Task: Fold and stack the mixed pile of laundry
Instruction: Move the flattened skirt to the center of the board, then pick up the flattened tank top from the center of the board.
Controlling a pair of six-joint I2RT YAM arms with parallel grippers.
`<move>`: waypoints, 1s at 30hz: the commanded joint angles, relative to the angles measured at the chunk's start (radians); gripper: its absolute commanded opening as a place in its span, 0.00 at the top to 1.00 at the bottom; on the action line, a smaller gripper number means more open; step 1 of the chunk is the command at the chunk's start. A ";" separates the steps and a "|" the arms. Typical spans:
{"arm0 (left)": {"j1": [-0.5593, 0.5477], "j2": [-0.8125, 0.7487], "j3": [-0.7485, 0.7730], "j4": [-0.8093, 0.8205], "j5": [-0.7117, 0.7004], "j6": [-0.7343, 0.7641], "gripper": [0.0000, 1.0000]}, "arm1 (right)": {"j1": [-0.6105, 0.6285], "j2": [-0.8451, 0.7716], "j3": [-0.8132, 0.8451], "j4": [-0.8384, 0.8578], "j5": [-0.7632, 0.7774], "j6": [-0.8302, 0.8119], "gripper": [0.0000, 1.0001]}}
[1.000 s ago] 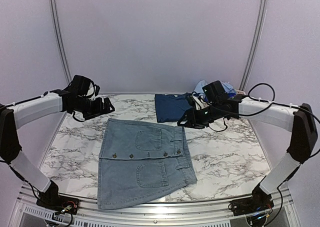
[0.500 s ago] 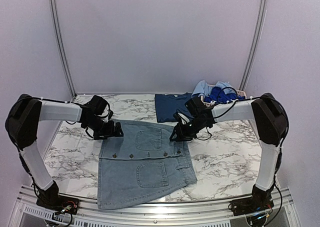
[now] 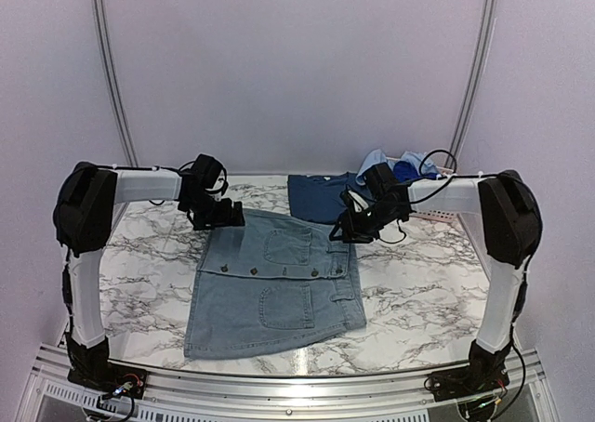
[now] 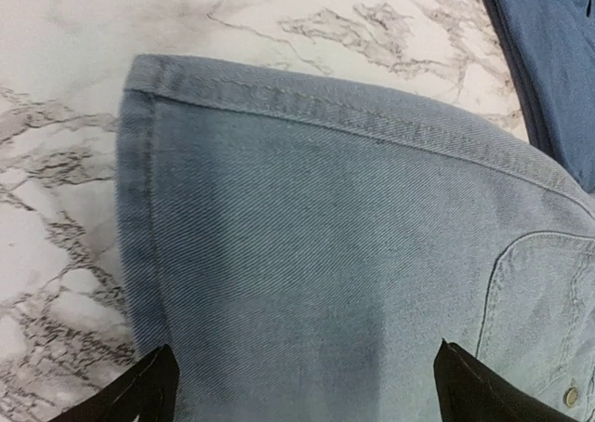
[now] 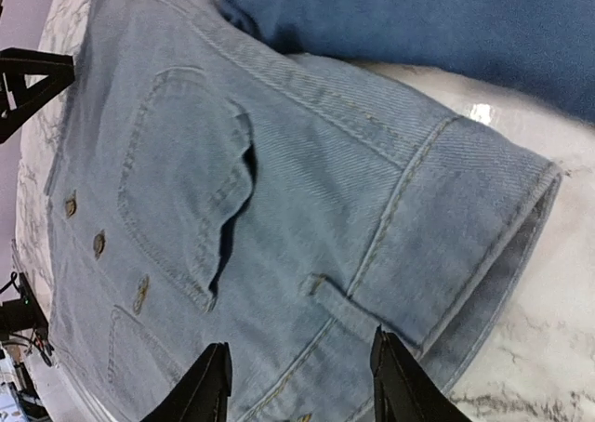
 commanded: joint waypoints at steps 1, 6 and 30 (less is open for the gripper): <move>0.002 -0.222 -0.044 -0.061 -0.051 -0.033 0.01 | 0.036 -0.214 -0.024 -0.081 -0.008 0.007 0.51; 0.000 -0.634 -0.355 0.000 -0.020 -0.222 0.01 | 0.128 -0.483 -0.246 -0.129 0.007 0.070 0.48; -0.520 -1.408 -1.174 -0.226 0.077 -0.910 0.14 | 0.269 -0.799 -0.844 0.029 -0.032 0.469 0.38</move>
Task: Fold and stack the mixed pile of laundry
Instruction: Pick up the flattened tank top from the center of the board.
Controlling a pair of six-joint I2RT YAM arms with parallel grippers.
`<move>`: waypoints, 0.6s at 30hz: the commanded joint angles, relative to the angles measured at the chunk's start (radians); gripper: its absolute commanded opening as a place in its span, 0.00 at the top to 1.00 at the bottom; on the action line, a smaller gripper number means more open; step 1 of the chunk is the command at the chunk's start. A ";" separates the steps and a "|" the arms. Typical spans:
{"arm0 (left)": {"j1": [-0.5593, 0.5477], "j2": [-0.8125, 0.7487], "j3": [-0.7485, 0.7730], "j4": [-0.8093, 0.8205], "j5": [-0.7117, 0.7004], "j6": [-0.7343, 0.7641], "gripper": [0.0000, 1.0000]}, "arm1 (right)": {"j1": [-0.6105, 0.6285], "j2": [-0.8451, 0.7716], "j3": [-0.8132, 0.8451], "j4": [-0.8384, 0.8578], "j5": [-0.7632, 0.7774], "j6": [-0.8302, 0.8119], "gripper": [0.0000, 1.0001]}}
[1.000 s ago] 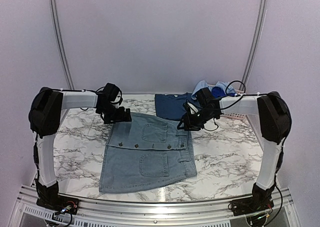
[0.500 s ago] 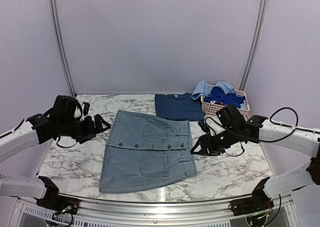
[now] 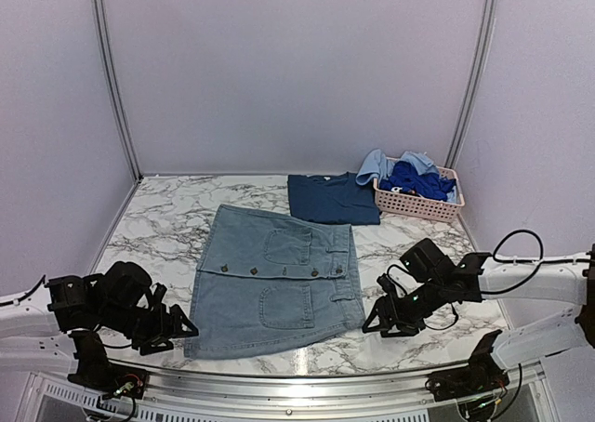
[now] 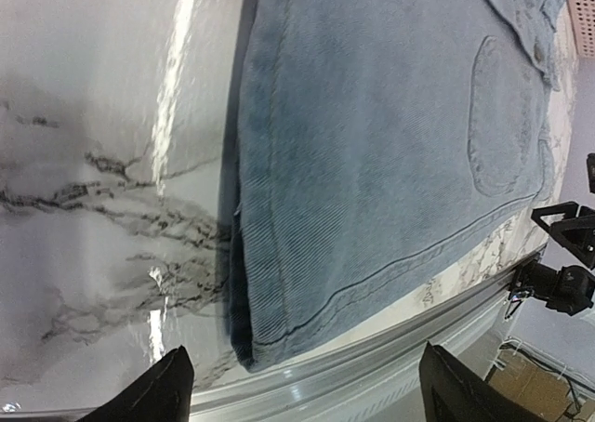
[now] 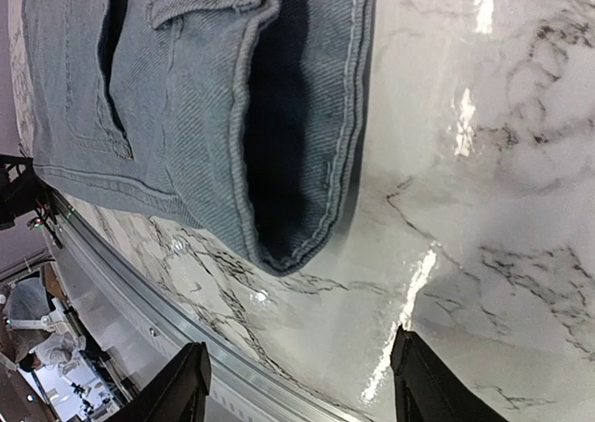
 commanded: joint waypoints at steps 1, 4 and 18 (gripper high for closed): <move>-0.079 0.022 -0.029 -0.036 -0.012 -0.117 0.16 | 0.009 0.034 -0.002 0.120 -0.016 0.057 0.38; -0.094 0.063 -0.037 -0.022 -0.019 -0.126 0.20 | 0.009 0.075 -0.003 0.173 -0.023 0.071 0.41; -0.093 0.163 -0.096 0.139 0.027 -0.136 0.53 | 0.007 0.206 0.006 0.282 -0.018 0.066 0.50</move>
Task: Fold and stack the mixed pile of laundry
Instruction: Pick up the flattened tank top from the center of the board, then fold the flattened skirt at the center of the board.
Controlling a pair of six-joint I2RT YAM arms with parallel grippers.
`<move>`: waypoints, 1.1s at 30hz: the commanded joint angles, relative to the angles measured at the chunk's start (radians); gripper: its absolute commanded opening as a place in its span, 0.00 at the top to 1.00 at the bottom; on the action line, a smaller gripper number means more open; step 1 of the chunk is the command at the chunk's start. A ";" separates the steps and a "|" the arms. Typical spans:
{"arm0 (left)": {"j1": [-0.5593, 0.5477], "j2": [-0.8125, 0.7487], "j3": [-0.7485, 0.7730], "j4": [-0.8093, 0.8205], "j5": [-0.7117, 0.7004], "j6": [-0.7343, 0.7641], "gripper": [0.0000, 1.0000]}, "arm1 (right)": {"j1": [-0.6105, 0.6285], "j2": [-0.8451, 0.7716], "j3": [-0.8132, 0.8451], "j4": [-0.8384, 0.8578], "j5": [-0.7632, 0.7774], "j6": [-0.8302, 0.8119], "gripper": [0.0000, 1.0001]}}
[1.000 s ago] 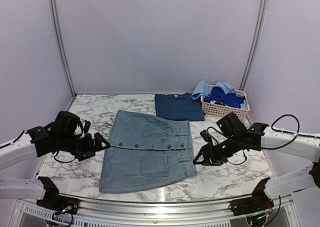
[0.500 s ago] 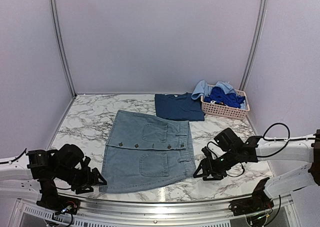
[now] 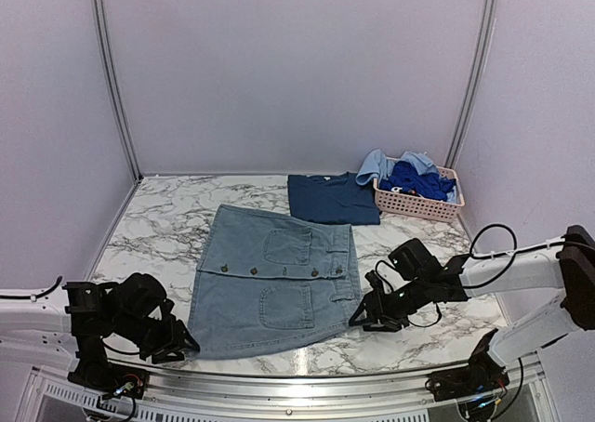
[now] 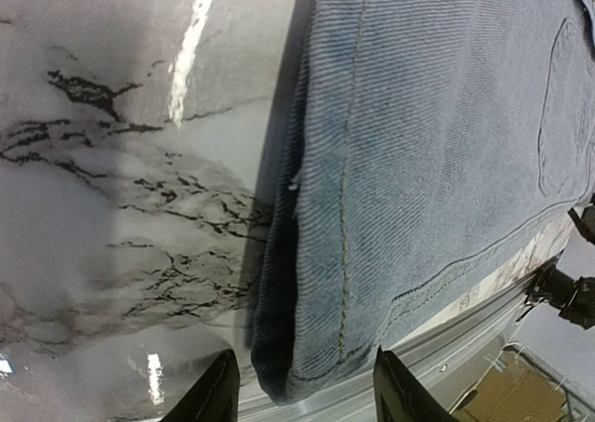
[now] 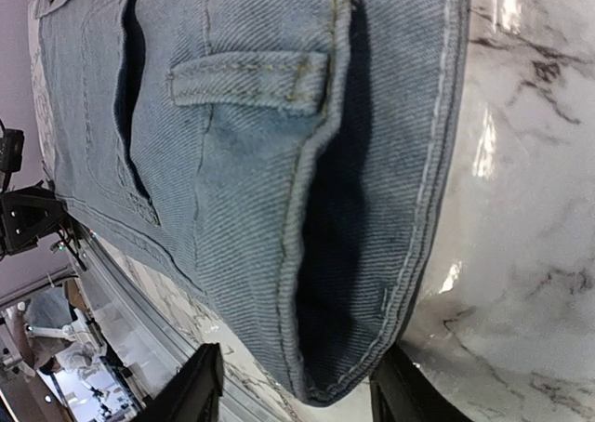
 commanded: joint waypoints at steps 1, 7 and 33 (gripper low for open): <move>-0.004 0.027 -0.029 0.032 0.001 0.000 0.57 | 0.005 0.044 0.019 0.020 0.011 -0.005 0.58; -0.004 -0.023 0.058 -0.036 -0.040 0.001 0.92 | 0.006 -0.013 0.059 -0.041 -0.003 0.001 0.95; 0.534 0.612 0.934 -0.176 -0.035 0.504 1.00 | -0.314 0.157 0.470 -0.090 -0.157 -0.046 1.00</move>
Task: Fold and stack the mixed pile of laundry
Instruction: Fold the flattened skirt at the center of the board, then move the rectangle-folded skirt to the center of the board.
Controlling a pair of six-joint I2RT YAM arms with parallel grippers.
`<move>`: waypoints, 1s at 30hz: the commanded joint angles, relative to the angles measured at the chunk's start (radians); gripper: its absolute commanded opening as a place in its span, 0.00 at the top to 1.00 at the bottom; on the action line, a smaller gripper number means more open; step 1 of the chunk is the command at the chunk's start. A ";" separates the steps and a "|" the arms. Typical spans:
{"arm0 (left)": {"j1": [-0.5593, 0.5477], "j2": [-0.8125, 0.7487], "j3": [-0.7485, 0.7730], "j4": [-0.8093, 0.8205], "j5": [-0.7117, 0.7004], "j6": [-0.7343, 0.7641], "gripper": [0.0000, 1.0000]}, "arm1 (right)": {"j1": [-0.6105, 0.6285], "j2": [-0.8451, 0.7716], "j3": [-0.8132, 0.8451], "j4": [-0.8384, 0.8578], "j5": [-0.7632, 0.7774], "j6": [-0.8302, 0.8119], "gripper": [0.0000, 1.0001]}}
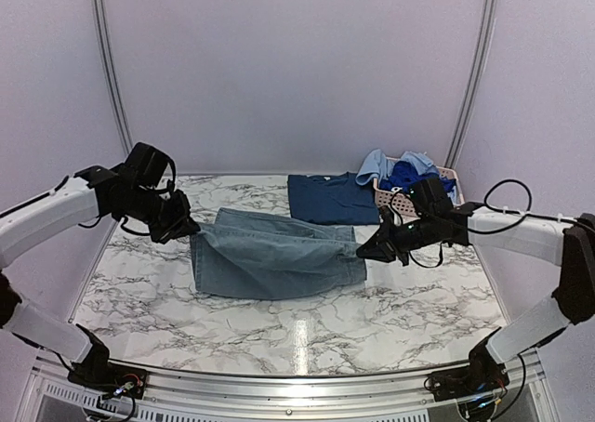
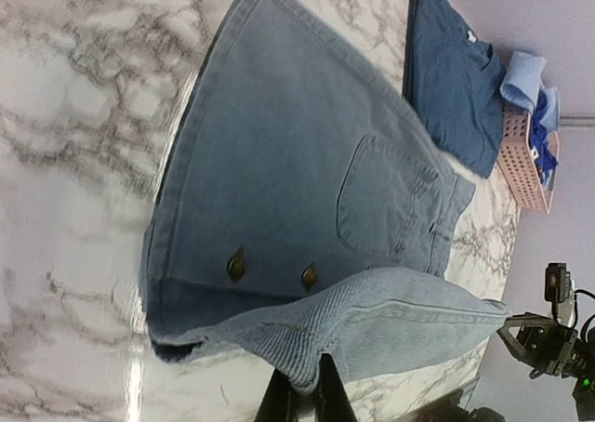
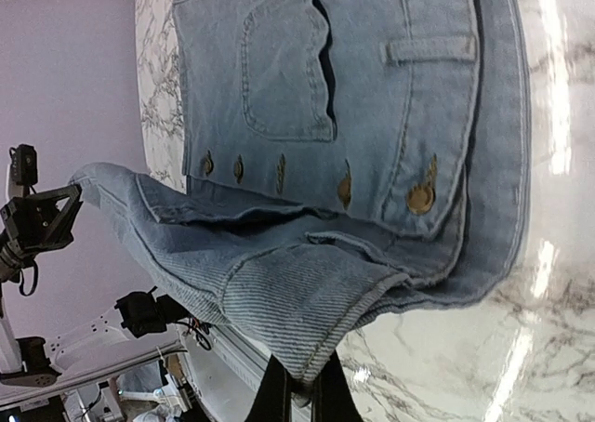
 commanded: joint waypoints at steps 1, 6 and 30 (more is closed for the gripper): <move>0.074 0.197 0.189 0.004 0.002 0.150 1.00 | -0.060 0.163 0.148 0.016 -0.038 -0.104 1.00; 0.103 0.437 0.346 0.028 -0.006 0.200 1.00 | -0.121 0.344 0.274 0.047 -0.055 -0.139 1.00; -0.032 0.413 0.079 0.209 0.045 0.352 0.36 | 0.037 0.564 0.497 -0.119 0.047 -0.562 0.71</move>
